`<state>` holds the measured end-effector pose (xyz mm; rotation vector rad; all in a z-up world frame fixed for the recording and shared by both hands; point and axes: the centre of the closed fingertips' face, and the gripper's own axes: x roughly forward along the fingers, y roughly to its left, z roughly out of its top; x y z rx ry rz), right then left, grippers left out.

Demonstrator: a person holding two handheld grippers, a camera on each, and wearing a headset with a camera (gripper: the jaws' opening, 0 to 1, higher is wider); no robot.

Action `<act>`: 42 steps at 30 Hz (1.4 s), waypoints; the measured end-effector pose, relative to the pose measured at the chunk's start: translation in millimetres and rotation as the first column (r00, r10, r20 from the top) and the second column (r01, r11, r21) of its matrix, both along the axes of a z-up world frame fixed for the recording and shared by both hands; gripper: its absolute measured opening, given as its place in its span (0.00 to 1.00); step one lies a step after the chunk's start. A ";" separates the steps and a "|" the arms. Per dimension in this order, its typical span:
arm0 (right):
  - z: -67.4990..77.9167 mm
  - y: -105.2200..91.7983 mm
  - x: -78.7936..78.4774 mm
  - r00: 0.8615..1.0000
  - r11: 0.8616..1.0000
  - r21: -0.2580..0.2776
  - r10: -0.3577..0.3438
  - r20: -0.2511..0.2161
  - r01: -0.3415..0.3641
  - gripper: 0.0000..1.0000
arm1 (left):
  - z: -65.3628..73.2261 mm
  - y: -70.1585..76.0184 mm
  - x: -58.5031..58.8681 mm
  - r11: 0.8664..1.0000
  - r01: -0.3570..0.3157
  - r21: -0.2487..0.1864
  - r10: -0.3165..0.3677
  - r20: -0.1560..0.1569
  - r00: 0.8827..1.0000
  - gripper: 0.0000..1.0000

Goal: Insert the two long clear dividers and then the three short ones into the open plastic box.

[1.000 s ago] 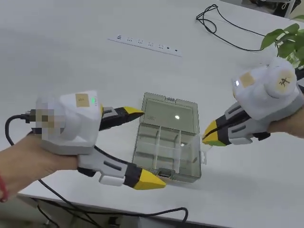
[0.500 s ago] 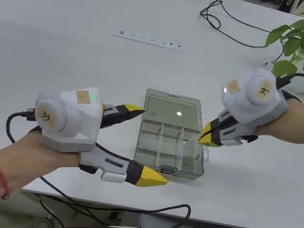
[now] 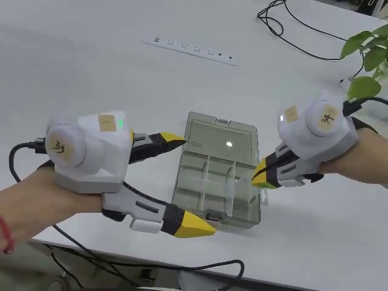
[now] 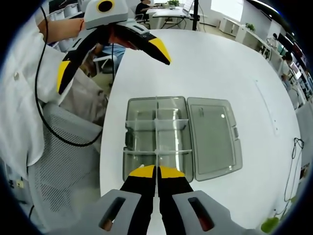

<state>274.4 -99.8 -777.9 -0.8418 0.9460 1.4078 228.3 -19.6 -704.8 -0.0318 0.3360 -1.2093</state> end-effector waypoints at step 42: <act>-33.0 2.1 -4.4 0.999 0.999 0.029 0.025 0.020 -0.026 0.02 | -2.3 -0.3 -0.7 1.000 0.000 -0.007 0.000 -0.013 1.000 0.99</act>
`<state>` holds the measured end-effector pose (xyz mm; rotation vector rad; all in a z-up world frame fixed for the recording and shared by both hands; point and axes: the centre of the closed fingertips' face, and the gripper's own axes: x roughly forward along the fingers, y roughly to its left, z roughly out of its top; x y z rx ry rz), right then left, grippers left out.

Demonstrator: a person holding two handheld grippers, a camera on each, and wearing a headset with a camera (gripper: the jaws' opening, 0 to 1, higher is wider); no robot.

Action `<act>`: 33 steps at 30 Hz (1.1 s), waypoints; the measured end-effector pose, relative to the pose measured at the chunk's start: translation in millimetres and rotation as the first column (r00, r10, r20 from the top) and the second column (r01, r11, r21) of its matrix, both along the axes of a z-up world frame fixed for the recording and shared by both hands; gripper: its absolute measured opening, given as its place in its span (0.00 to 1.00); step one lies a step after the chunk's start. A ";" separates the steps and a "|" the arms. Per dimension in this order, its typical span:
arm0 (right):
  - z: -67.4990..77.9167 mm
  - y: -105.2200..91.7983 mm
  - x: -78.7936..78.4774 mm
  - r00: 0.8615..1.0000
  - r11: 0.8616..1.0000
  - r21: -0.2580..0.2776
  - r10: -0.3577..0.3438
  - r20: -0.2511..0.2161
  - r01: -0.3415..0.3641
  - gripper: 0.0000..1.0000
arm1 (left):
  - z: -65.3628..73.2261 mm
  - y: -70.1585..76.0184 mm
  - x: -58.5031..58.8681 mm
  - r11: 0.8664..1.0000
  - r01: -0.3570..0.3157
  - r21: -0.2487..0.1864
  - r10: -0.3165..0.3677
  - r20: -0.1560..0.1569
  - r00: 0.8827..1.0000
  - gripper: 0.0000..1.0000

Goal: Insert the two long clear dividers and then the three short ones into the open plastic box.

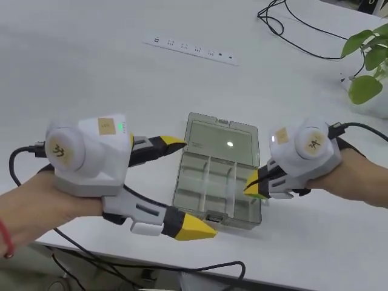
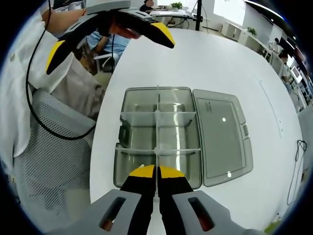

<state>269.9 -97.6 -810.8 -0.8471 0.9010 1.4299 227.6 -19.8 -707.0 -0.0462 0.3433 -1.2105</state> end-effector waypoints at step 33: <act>-2.8 -1.7 -1.1 1.000 1.000 -0.023 -0.019 0.013 0.019 0.05 | 0.6 7.8 0.0 1.000 -0.005 0.028 0.005 0.004 1.000 1.00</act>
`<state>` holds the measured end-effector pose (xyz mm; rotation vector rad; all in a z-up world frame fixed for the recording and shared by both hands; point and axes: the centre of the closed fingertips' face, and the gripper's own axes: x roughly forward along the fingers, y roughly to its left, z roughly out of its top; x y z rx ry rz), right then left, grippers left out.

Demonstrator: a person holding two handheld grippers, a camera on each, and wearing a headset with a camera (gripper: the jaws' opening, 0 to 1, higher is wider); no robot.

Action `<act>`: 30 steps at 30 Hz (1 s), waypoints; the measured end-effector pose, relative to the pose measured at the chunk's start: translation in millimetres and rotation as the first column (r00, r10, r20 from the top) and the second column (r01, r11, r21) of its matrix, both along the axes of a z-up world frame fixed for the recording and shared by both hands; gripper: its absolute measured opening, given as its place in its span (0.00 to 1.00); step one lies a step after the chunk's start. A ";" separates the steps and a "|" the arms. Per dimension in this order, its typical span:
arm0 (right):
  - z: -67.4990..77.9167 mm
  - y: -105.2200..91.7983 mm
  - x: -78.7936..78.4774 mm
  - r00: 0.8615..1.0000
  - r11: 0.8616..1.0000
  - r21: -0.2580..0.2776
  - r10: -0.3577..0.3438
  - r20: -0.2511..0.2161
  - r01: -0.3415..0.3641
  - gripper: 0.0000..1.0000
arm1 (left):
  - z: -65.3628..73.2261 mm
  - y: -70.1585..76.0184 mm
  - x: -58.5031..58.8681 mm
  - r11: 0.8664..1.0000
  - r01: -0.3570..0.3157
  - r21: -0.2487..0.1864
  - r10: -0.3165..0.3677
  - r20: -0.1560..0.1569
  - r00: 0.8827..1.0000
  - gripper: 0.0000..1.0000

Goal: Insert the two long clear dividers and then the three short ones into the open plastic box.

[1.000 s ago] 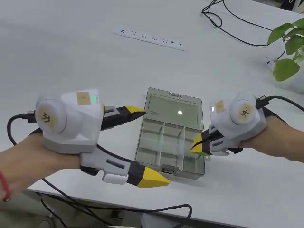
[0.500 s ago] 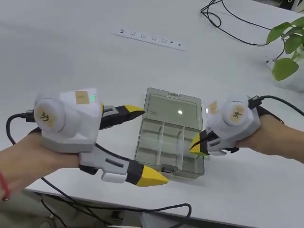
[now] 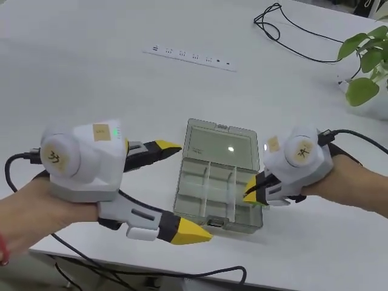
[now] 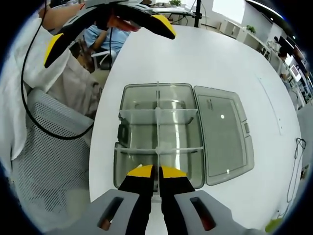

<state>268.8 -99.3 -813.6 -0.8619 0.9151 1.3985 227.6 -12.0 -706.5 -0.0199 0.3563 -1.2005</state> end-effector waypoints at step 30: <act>85.5 -40.5 -18.2 0.948 0.904 0.312 -0.316 0.026 0.293 0.50 | -15.3 31.7 9.2 0.993 -0.028 0.111 0.028 0.003 1.000 1.00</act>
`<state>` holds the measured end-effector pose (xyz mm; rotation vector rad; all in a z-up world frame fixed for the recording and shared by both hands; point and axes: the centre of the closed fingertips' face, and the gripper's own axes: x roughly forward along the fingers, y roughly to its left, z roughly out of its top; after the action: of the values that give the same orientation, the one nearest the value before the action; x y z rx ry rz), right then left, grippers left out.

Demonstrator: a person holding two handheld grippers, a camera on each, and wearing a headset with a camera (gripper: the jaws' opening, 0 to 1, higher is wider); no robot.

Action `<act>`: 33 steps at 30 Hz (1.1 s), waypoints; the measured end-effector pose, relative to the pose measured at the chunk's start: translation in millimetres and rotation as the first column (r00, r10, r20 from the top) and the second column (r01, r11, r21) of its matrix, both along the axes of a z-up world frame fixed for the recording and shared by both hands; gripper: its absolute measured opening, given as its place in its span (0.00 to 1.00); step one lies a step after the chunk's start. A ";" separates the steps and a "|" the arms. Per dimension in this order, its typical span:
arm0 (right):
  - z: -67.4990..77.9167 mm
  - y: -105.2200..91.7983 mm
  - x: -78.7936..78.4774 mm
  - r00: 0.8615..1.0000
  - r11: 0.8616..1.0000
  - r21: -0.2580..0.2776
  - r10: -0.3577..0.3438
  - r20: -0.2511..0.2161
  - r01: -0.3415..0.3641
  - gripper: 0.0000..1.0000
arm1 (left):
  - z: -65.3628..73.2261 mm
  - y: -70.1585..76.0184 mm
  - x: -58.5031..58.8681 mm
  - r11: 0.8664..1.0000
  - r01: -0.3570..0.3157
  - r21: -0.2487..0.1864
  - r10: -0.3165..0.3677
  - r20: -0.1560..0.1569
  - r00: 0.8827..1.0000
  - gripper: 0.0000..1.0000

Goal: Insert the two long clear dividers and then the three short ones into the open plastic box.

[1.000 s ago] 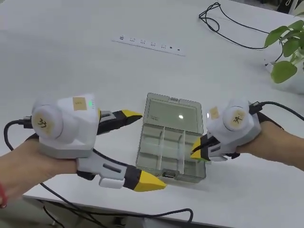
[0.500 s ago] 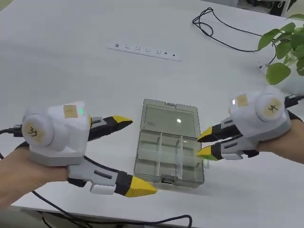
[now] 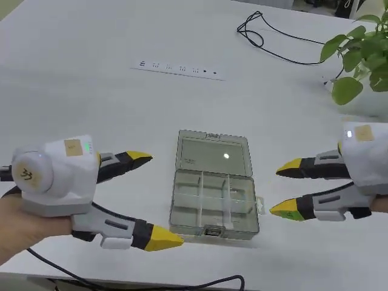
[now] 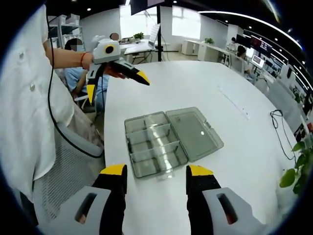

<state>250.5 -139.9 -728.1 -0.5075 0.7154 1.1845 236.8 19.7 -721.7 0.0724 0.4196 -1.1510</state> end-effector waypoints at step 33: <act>-19.5 -28.4 -20.8 0.994 0.991 0.079 -0.108 0.008 0.107 0.86 | -22.8 7.3 -10.0 0.997 0.014 0.082 -0.012 -0.026 1.000 1.00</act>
<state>229.7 -168.3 -747.7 -0.4051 0.6743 1.1029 226.8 27.0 -744.6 0.1323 0.4894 -1.1481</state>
